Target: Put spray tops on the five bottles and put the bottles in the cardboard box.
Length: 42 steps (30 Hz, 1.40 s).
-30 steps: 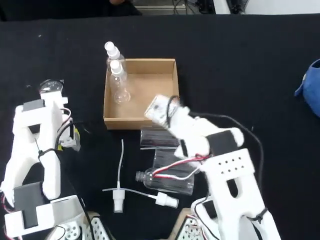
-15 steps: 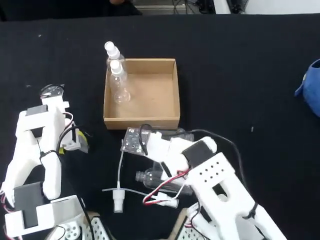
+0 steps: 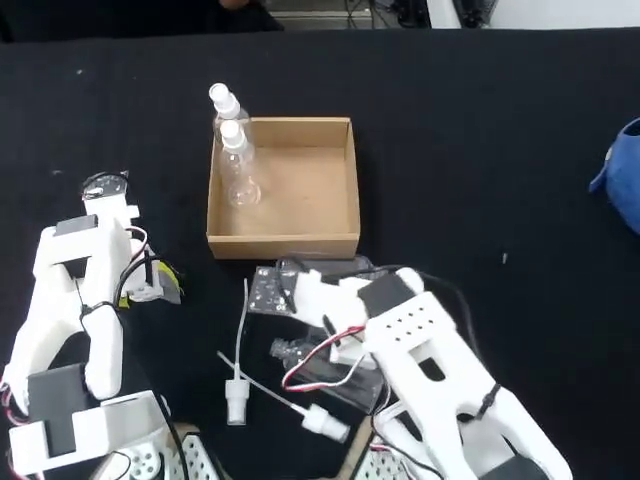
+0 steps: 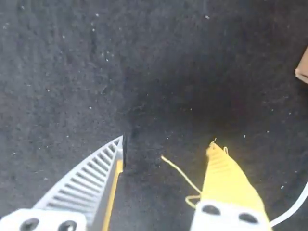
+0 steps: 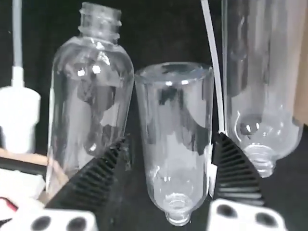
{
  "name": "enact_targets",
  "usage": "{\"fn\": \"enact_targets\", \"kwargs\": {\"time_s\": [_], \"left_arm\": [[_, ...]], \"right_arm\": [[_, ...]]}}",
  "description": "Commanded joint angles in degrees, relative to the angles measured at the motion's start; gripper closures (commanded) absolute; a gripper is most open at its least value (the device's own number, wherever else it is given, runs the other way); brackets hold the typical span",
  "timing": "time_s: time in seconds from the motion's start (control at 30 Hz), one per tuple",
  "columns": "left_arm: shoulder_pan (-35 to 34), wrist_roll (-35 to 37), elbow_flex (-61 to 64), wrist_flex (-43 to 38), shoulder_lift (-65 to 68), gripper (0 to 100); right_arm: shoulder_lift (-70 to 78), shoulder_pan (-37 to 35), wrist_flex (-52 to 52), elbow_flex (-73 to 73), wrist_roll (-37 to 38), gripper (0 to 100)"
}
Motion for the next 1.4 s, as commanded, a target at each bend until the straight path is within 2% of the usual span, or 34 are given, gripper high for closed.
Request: {"fn": "enact_targets", "kwargs": {"time_s": [0.0,0.3,0.43,0.53,0.73,0.83,0.93,1.0,1.07,1.2,1.37], "left_arm": [[0.2,0.4,-0.7,-0.8,-2.4,85],[0.2,0.4,-0.6,-0.8,-2.4,85],[0.2,0.4,-0.6,-0.8,-2.4,85],[0.2,0.4,-0.5,-0.6,-2.4,85],[-0.4,0.4,-0.8,-0.3,-2.8,85],[-5.1,0.4,-1.1,-0.2,-6.6,85],[-12.7,0.1,-2.6,2.6,-13.5,85],[-18.4,-0.6,-5.8,6.6,-17.2,85],[-23.3,-4.6,-9.5,10.2,-19.3,85],[-31.0,-9.8,-18.2,17.0,-17.3,85],[-37.3,-14.4,-24.7,20.9,-9.9,85]], "right_arm": [[0.3,5.0,-0.6,0.1,2.8,75.1],[0.3,5.8,-4.1,6.1,7.2,75.9],[0.0,5.7,-4.1,4.9,7.2,89.0],[0.0,6.8,-2.5,1.3,7.2,98.8],[-0.1,10.9,7.6,-14.3,6.9,97.3],[-0.1,10.1,10.9,-20.6,2.3,97.2],[0.1,5.1,12.5,-25.7,-4.1,97.0],[0.3,-1.0,12.6,-28.4,-10.2,97.0],[0.4,-8.0,12.0,-30.2,-16.4,97.0],[2.1,-20.9,8.1,-32.0,-24.1,97.2],[12.4,-28.7,0.0,-32.7,-27.6,97.3]]}}
